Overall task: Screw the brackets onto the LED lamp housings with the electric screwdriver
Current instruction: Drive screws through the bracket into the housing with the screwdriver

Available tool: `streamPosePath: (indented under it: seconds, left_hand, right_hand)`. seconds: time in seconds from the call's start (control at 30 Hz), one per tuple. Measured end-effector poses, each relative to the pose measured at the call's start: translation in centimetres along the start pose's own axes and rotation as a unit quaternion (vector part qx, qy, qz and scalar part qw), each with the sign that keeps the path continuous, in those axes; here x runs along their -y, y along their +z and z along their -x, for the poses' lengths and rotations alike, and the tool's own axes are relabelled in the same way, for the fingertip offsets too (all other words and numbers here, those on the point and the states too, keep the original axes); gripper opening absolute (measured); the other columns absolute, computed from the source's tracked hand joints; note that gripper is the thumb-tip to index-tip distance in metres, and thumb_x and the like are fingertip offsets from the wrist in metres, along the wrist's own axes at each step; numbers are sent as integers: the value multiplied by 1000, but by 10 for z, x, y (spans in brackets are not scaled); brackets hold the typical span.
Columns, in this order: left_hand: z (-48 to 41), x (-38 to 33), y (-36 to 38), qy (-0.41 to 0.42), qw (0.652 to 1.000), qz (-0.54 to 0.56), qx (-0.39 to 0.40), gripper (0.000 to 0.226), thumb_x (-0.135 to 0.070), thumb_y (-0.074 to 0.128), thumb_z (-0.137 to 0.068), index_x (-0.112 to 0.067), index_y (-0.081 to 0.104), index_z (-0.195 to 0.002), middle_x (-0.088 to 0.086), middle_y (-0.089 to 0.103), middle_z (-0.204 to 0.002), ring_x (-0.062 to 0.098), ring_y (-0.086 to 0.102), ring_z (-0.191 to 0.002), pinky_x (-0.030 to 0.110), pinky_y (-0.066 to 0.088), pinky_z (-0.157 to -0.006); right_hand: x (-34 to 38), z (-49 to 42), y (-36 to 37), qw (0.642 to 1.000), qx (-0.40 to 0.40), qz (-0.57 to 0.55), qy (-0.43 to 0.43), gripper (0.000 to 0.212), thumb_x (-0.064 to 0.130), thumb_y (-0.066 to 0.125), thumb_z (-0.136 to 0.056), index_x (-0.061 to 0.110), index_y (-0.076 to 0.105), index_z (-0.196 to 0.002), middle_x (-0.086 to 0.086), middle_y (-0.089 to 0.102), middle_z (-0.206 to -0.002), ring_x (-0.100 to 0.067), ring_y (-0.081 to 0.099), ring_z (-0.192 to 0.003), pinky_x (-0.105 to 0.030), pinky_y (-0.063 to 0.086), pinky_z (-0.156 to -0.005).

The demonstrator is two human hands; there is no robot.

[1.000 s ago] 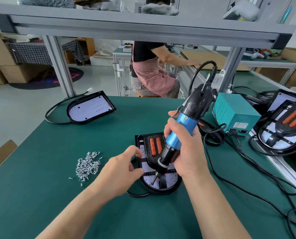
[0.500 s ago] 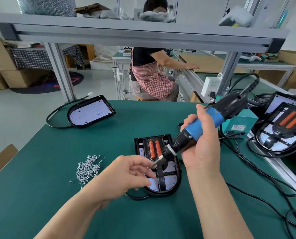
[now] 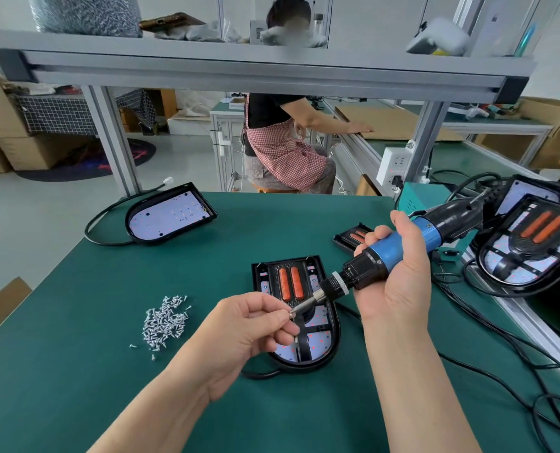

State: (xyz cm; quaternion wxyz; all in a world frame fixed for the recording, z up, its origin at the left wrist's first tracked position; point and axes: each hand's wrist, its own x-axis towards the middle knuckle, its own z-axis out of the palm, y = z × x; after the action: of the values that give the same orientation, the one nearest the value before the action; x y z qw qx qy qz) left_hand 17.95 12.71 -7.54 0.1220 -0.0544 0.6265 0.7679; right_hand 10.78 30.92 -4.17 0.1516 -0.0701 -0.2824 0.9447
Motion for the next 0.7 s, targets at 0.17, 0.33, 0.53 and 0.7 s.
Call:
streamPosePath:
  seconds: [0.17,0.33,0.53,0.7]
  left_hand:
    - [1,1,7,-37,993,110,4,5,-5,70,-82,-2,72,-84,16,71,-78,11,62,-57,15,49,-49]
    - [1,4,13,-62,985,160,-2,5,-8,71,-76,-4,72,-77,14,70,-75,10,61,-54,15,49,-45]
    - [3,3,17,-72,982,176,-8,5,-8,71,-74,-4,73,-75,14,70,-74,10,62,-54,14,50,-45]
    - [2,3,19,-78,980,183,-15,5,-8,71,-73,-3,73,-74,15,70,-74,10,62,-53,15,50,-45]
  right_hand:
    - [4,2,-2,1000,-8,-3,-20,35,24,75,-88,19,53,-115,4,56,-78,-10,54,-67,-23,45,-73]
    - [4,3,-4,999,-18,-5,-27,34,23,74,-89,18,52,-114,4,55,-76,-10,53,-67,-24,44,-76]
    - [6,3,-5,999,-29,-7,-27,32,24,73,-90,17,53,-114,4,57,-73,-10,54,-67,-25,44,-76]
    - [6,3,-6,999,-34,-8,-26,31,23,74,-89,17,55,-114,4,57,-71,-10,55,-66,-25,44,-76]
